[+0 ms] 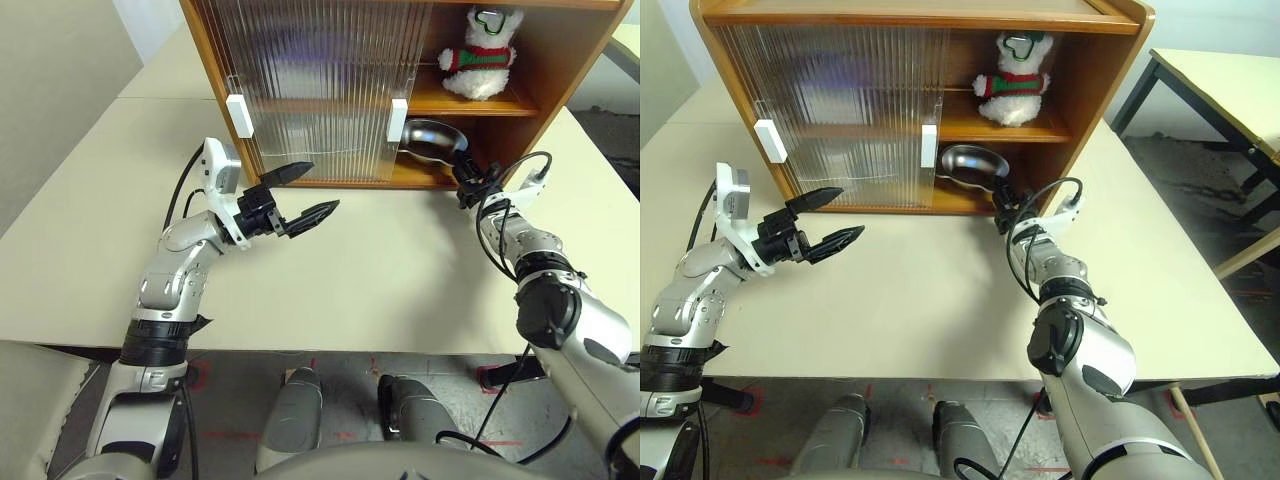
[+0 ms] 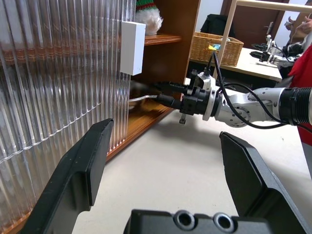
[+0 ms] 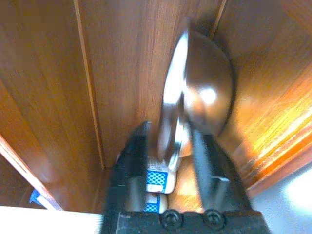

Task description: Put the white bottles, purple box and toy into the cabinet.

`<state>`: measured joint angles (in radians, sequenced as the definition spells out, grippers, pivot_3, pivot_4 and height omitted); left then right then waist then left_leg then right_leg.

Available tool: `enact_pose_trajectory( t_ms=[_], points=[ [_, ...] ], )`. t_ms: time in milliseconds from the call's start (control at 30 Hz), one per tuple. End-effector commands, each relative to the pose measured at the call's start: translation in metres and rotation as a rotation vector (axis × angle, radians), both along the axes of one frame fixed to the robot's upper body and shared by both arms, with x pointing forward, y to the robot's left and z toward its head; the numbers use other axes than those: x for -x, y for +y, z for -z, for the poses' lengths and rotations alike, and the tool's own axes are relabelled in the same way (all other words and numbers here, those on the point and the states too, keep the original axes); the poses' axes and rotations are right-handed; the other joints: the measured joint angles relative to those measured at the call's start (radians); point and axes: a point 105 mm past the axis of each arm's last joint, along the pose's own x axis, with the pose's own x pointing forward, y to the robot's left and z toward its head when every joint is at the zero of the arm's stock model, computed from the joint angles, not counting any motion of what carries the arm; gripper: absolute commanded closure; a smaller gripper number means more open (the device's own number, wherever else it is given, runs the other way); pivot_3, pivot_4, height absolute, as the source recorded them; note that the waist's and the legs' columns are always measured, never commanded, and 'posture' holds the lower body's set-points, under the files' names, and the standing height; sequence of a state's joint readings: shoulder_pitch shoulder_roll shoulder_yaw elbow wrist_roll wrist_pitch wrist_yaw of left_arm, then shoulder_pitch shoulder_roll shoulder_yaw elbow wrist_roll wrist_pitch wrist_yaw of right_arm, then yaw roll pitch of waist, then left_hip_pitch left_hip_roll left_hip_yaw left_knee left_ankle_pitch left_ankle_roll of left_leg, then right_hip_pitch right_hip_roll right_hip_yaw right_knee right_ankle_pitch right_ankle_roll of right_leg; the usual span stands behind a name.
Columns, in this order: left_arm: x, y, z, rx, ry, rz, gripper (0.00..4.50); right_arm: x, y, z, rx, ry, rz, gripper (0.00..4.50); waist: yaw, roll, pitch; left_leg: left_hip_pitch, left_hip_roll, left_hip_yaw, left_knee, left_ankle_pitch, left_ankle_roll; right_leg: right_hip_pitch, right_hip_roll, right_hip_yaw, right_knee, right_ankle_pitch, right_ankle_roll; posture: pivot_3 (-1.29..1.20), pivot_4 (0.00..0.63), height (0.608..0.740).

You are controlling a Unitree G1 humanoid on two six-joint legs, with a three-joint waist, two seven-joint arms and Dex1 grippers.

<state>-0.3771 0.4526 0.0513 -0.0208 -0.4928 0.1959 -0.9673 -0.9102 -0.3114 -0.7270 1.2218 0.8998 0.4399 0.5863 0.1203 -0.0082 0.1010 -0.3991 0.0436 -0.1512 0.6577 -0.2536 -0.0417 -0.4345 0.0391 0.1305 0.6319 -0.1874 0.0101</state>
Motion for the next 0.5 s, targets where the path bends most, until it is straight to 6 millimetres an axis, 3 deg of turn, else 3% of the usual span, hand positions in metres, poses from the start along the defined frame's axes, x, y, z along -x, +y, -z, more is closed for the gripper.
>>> enact_pose_trajectory(
  t_ms=[33, 167, 500],
  points=[
    [0.0015, -0.0018, 0.0017, -0.004, 0.007, 0.009, 0.00, -0.0010, 0.0017, 0.0009, -0.001, 0.010, 0.001, 1.63, 0.000, 0.000, 0.000, 0.000, 0.000, 0.000, 0.000, 0.000, 0.000, 0.000, 0.000, 0.000, 0.000, 0.000, 0.000, 0.17, 0.133, 0.740],
    [0.0012, -0.0031, 0.0022, -0.003, 0.007, 0.014, 0.00, -0.0005, -0.0001, -0.0001, -0.002, 0.004, 0.003, 0.06, 0.000, 0.000, 0.000, 0.000, 0.000, 0.000, 0.000, 0.000, 0.000, 0.000, 0.000, 0.000, 0.000, 0.000, 0.000, 0.16, 0.131, 0.740],
    [0.0003, -0.0075, 0.0032, 0.005, 0.009, 0.030, 0.00, 0.0078, -0.0079, 0.0009, -0.012, -0.016, -0.011, 0.02, -0.006, 0.000, 0.000, 0.000, 0.000, 0.000, 0.000, 0.000, 0.000, 0.000, 0.000, 0.000, 0.000, 0.000, -0.001, 0.13, 0.132, 0.740]
  ],
)
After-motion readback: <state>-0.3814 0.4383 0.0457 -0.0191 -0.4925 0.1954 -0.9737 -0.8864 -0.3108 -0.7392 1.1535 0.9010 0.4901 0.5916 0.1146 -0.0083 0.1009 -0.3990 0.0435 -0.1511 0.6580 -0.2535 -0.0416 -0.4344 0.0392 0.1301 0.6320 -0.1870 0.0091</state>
